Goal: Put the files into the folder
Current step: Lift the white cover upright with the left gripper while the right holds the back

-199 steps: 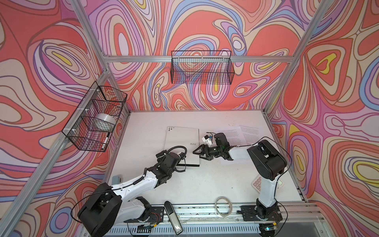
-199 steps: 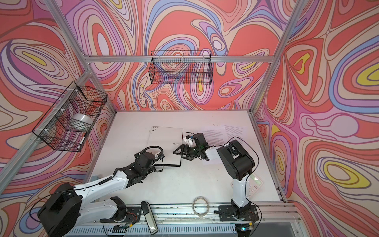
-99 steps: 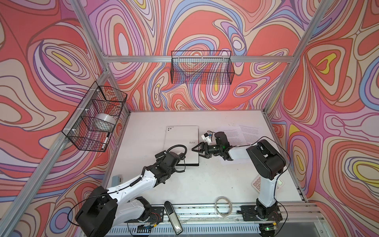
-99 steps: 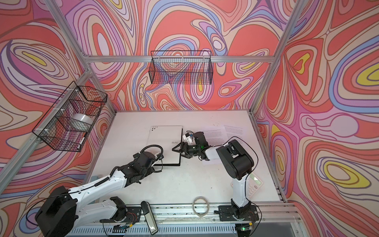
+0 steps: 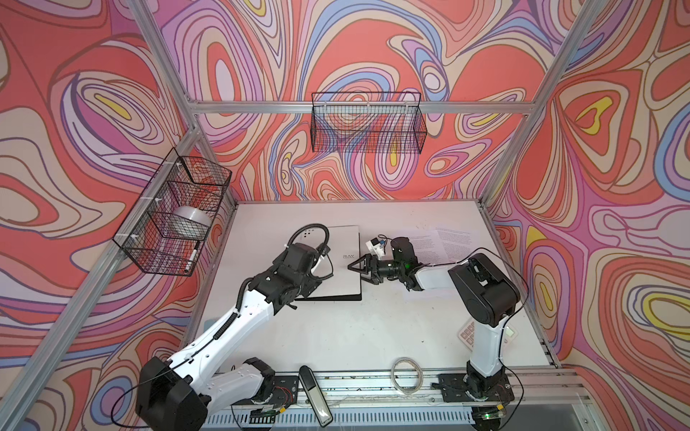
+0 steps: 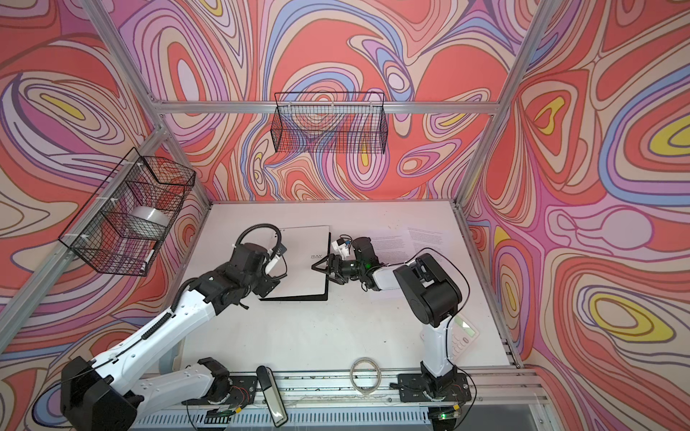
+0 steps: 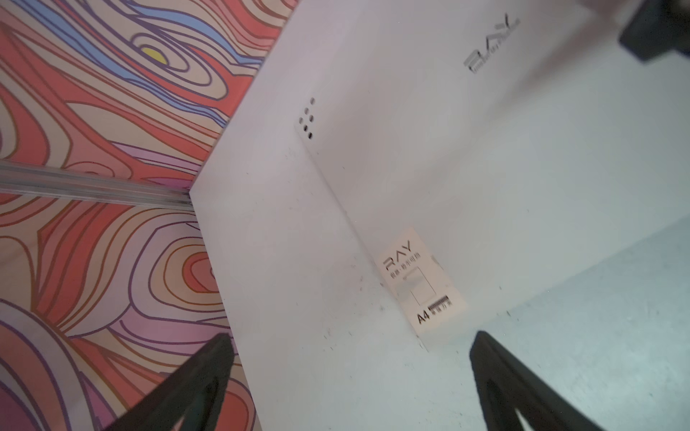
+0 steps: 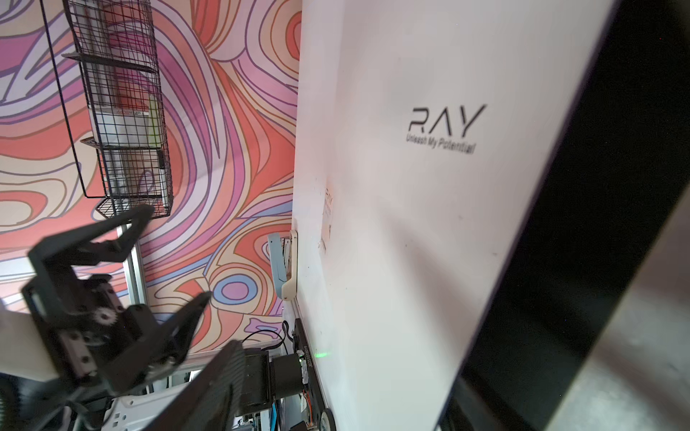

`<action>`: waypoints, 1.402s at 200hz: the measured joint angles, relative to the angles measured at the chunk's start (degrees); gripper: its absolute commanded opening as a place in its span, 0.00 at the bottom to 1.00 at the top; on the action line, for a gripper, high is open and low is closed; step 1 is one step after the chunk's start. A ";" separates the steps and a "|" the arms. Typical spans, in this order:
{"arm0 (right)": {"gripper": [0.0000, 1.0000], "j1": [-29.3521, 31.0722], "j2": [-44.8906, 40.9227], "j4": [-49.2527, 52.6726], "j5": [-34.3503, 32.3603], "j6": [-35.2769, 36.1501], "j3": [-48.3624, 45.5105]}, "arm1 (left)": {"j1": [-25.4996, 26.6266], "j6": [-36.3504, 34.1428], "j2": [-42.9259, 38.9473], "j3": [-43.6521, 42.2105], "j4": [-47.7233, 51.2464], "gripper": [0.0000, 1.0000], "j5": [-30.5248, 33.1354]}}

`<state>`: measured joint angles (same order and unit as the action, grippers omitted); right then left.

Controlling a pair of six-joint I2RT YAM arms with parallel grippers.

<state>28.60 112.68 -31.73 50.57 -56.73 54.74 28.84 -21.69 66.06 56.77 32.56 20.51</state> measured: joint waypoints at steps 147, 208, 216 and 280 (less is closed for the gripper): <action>0.81 6.60 -3.15 3.61 -3.50 1.27 10.32 | -13.18 29.11 34.99 50.21 20.11 1.00 -24.83; 0.82 10.54 -3.19 8.44 -6.40 4.17 18.12 | -17.38 32.74 40.24 57.05 24.55 1.00 -32.68; 0.82 10.91 -3.19 8.63 -6.69 4.33 18.93 | -17.38 32.87 40.41 57.81 24.70 1.00 -33.40; 0.82 13.11 0.02 8.48 -8.17 4.55 26.10 | -17.59 33.33 41.59 59.84 25.40 1.00 -34.82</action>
<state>41.71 112.71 -23.24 42.39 -52.18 80.84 11.25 11.64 107.66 116.62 57.95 -14.31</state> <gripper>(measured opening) 0.822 0.998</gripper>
